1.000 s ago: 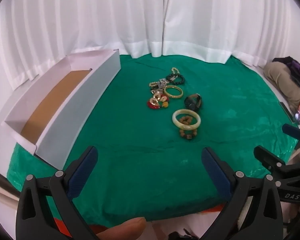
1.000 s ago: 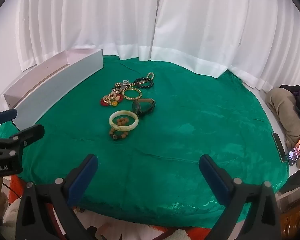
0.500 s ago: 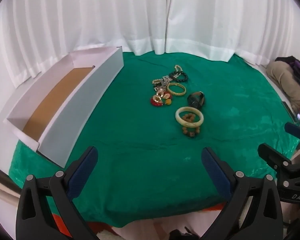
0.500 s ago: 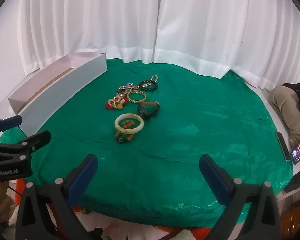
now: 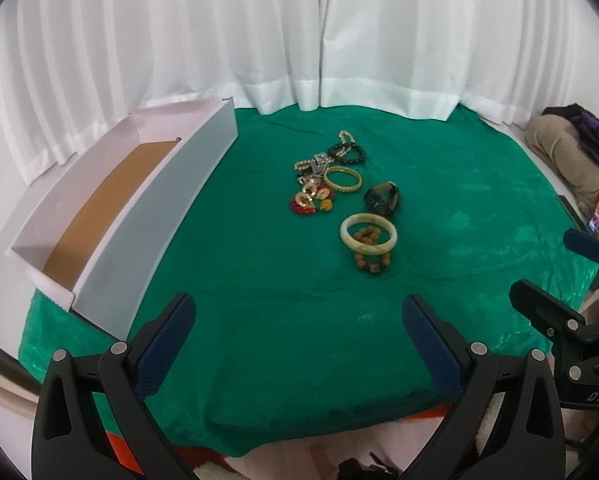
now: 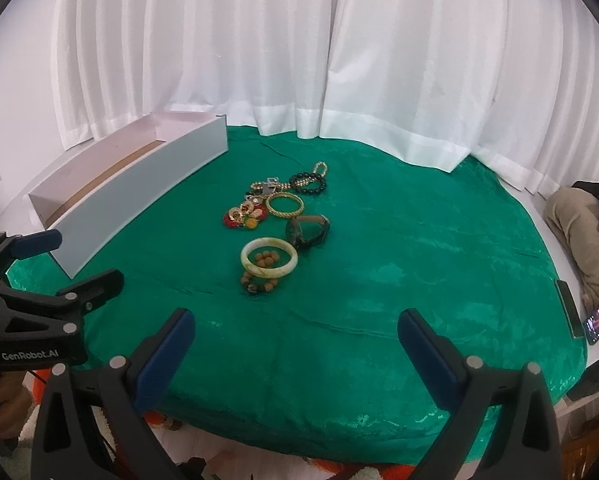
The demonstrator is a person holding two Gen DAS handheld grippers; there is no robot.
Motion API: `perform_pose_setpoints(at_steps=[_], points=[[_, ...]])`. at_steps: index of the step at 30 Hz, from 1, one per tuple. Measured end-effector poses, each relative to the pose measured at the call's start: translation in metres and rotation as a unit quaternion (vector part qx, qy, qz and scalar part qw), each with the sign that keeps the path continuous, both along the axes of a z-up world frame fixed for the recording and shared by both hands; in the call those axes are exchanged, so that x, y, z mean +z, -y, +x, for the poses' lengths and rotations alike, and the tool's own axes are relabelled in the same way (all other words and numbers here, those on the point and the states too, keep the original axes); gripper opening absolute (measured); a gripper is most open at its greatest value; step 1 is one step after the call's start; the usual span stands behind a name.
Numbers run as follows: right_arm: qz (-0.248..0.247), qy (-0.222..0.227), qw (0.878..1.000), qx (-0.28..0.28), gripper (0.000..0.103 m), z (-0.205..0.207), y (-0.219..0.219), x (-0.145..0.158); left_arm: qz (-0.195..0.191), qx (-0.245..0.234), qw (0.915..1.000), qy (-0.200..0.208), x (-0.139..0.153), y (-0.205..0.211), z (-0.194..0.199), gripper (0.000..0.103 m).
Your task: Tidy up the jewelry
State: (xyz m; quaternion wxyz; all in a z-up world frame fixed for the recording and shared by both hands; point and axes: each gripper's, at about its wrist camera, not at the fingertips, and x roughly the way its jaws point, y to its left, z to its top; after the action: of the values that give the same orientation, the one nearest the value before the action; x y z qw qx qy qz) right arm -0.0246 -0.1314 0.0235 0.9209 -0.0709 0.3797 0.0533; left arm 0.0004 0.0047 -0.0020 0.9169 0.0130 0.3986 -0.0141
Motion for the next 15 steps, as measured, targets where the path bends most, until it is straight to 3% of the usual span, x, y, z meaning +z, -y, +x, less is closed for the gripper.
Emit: perform_pose_setpoints(at_steps=[15], points=[[-0.016, -0.016, 1.0, -0.003, 0.103, 0.0, -0.0008, -0.0033, 0.002, 0.013, 0.9999, -0.001, -0.0004, -0.0028, 0.0032, 0.103]])
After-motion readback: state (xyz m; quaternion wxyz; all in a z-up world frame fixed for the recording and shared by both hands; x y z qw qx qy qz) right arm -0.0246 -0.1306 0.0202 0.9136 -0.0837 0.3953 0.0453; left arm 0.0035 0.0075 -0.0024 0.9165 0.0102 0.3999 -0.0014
